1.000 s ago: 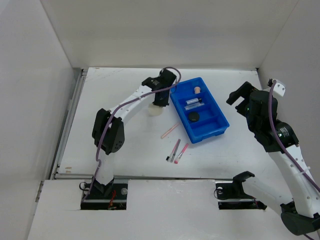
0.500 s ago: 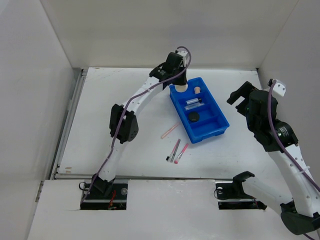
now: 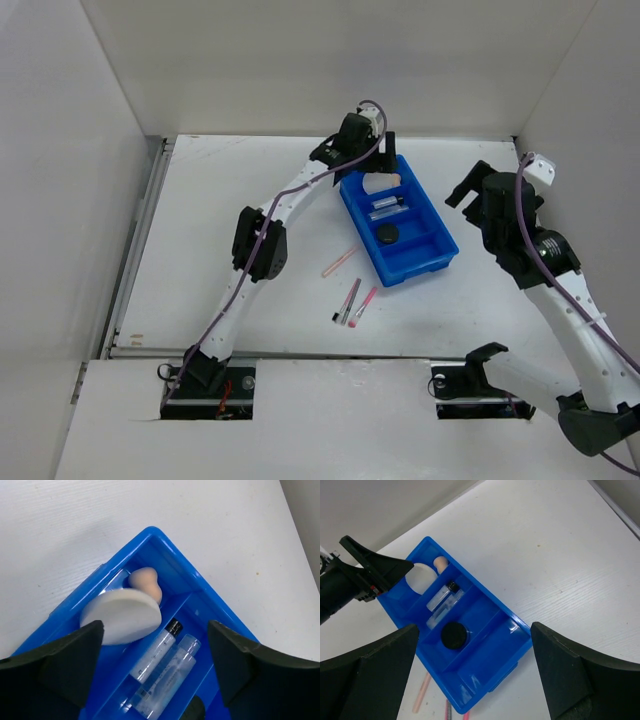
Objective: Organize the makeup
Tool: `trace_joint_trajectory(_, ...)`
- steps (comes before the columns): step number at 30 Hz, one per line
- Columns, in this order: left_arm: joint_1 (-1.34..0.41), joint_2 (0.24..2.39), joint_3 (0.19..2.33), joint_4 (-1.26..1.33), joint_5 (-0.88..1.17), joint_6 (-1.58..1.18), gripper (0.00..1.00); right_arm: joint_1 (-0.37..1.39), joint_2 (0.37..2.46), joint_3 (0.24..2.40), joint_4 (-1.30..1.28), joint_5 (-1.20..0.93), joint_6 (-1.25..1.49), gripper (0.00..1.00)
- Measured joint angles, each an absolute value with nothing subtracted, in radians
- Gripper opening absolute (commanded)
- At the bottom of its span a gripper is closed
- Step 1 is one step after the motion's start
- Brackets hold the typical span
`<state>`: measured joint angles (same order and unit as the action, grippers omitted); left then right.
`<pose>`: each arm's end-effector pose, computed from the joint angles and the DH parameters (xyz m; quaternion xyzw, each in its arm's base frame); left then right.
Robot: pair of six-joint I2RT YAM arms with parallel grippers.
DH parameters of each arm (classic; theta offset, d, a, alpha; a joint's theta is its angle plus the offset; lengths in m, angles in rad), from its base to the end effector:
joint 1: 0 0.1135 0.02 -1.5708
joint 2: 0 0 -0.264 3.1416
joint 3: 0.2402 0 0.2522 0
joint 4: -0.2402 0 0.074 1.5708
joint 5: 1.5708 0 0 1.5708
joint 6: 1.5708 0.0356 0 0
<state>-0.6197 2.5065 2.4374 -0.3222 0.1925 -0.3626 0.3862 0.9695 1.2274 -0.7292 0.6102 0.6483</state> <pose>0.4696 -0.3434 0.2715 0.1591 0.8136 -0.3315 0.4505 0.1783 0.0505 0.4048 0.2619 0.7858 0.0238 0.5598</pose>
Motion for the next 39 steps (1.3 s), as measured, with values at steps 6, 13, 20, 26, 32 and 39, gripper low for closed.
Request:
trace_joint_trajectory(6,-0.619,2.497,2.438,-0.323,0.228,-0.365,0.73,0.386,0.975,1.227,-0.729,0.61,0.645,1.0)
trace_joint_trajectory(13,-0.62,2.236,2.164,-0.408,0.242,-0.321,0.35,0.386,0.975,1.227,-0.728,0.61,0.644,1.0)
trace_joint_trajectory(20,-0.689,1.725,1.681,-0.484,0.176,-0.253,0.48,0.386,0.949,1.213,-0.71,0.601,0.644,1.0)
trace_joint_trajectory(26,-0.749,1.623,1.405,-0.517,0.153,-0.236,0.8,0.386,0.929,1.182,-0.688,0.57,0.649,1.0)
trace_joint_trajectory(32,-0.772,1.74,1.293,-0.522,0.092,-0.234,0.74,0.386,0.923,1.177,-0.687,0.552,0.653,1.0)
trace_joint_trajectory(39,-0.791,1.834,1.304,-0.467,0.032,-0.222,0.55,0.386,0.902,1.177,-0.688,0.549,0.659,1.0)
